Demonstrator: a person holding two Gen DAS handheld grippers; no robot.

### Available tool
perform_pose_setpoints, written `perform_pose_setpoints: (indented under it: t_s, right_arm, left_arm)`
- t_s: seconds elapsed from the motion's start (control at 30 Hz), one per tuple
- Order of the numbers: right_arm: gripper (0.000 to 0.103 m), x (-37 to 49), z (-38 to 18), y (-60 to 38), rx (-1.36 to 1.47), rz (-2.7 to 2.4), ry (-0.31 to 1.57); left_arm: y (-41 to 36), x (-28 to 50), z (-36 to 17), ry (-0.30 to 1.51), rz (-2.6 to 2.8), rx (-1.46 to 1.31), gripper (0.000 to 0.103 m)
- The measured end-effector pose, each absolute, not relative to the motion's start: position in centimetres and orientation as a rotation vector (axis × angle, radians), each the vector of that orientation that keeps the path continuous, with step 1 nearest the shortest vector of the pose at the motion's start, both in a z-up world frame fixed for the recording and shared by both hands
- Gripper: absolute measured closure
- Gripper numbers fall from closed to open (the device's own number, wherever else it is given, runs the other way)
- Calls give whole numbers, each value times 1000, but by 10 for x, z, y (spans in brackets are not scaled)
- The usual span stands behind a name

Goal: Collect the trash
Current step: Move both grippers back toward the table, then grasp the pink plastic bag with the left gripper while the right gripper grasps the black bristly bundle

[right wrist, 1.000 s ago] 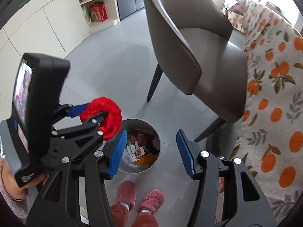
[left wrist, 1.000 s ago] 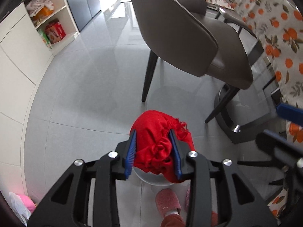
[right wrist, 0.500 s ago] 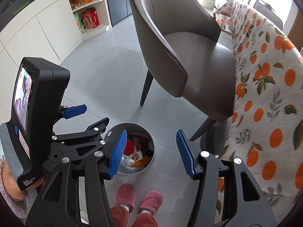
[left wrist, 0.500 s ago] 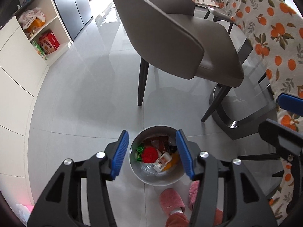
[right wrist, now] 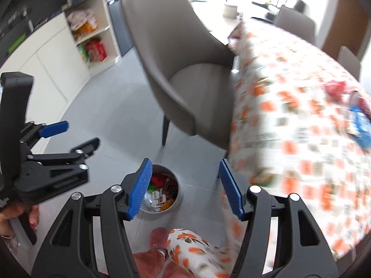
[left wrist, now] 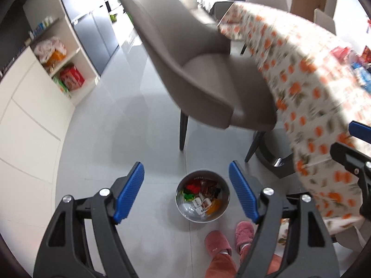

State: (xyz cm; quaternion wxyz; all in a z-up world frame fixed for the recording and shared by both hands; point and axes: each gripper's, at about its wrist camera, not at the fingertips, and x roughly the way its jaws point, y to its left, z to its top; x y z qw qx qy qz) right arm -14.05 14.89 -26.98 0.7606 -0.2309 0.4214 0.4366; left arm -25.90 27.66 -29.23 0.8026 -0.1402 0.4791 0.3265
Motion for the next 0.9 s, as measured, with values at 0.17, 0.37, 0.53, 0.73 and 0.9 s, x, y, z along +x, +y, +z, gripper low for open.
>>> perform_pose_setpoints:
  t_s: [0.17, 0.37, 0.53, 0.73, 0.9]
  right_arm:
    - [33, -115, -212, 98, -381, 829, 928]
    - [30, -77, -167, 36, -288, 684, 882]
    - [30, -29, -143, -21, -214, 600, 858]
    - [30, 38, -128, -85, -185, 569, 828]
    - [30, 96, -116, -133, -189, 567, 800]
  left_arm:
    - [257, -238, -230, 966, 652, -242, 23]
    - [215, -193, -176, 891, 563, -172, 22]
    - [171, -140, -155, 848, 503, -123, 22]
    - [118, -72, -144, 815, 524, -97, 22]
    - [83, -21, -139, 794, 562, -119, 22]
